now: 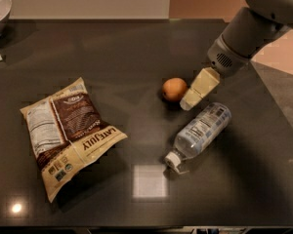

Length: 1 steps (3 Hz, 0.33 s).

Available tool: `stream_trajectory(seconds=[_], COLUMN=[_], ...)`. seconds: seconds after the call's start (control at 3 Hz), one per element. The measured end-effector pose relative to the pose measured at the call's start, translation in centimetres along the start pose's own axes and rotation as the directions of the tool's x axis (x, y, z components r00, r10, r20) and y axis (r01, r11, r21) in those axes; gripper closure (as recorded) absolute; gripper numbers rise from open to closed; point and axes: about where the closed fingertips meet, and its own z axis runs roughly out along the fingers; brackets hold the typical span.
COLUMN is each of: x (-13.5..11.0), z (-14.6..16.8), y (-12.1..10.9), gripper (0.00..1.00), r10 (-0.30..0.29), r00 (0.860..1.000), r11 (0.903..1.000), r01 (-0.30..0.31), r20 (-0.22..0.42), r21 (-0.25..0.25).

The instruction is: Move orange near blue plastic bottle

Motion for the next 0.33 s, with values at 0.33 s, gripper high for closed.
stream_trajectory(seconds=[0.33], x=[0.00], z=[0.01], y=[0.00], gripper=[0.00], r10=[0.000], r00=[1.000], r11=[1.0000], r01=[0.000], r20=[0.000], r21=[0.000])
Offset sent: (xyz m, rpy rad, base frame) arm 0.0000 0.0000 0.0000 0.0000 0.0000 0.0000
